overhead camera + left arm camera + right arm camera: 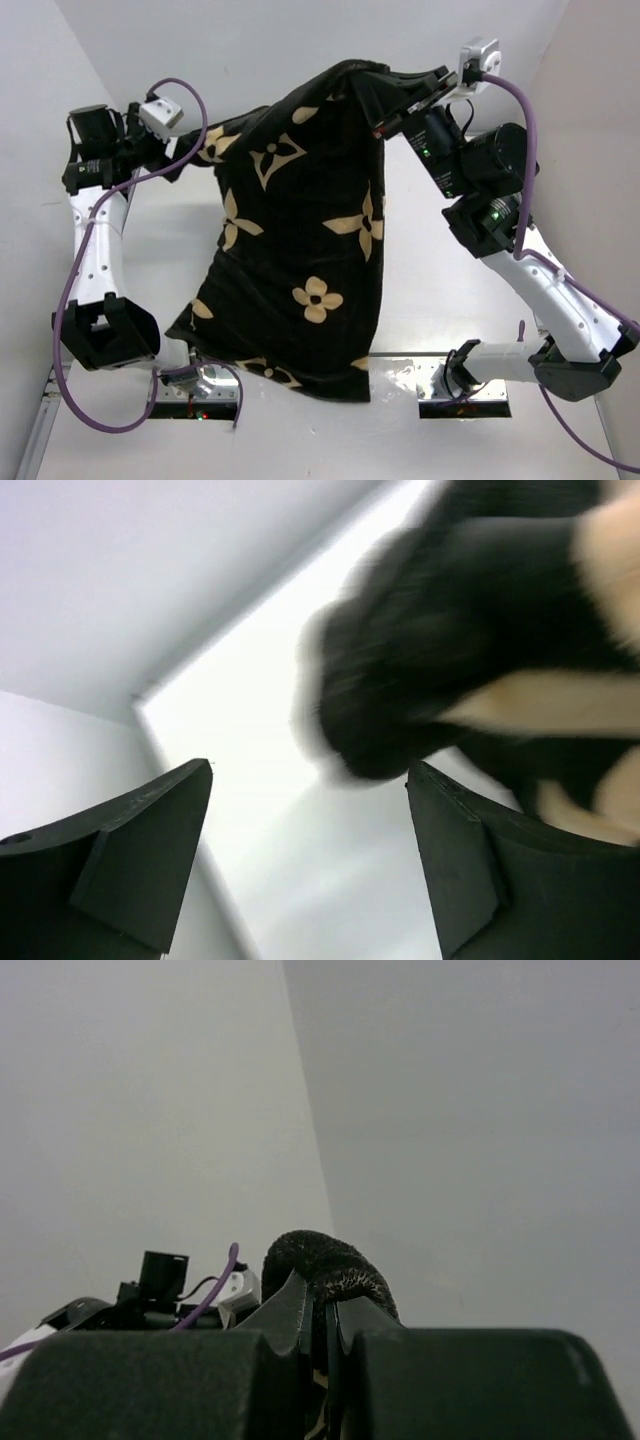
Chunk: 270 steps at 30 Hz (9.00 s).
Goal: Put the pillow into the pillowcase
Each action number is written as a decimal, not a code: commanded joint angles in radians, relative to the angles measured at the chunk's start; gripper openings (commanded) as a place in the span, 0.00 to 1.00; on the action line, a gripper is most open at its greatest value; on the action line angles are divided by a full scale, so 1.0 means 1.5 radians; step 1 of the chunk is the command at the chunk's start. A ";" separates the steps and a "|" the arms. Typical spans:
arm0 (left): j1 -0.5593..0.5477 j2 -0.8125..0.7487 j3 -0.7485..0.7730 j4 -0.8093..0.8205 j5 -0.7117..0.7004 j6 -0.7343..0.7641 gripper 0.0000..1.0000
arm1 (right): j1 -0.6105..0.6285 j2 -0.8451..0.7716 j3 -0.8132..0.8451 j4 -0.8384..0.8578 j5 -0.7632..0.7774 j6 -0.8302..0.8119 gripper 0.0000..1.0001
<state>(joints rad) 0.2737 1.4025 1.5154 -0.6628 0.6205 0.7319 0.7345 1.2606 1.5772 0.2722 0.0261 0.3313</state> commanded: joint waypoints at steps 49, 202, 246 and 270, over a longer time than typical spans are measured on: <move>-0.283 0.232 0.302 0.357 0.040 -0.139 0.00 | 0.133 -0.060 0.046 -0.067 0.179 -0.213 0.00; -0.243 0.371 0.707 -0.035 -0.410 -0.118 0.00 | -0.233 0.460 0.522 -0.253 -0.014 0.088 0.00; -0.205 -0.115 -0.241 -0.021 -0.374 -0.041 1.00 | 0.368 -0.726 -0.889 -0.582 0.688 0.254 0.23; -0.206 0.280 -0.147 0.042 -0.132 -0.112 0.52 | 0.374 -0.478 -0.429 -0.979 0.652 0.497 0.99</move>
<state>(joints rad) -0.0277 1.7718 1.2766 -0.5838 0.3717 0.5663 1.2919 0.4904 0.9886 -1.1473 1.1080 0.9825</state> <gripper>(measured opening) 0.585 0.985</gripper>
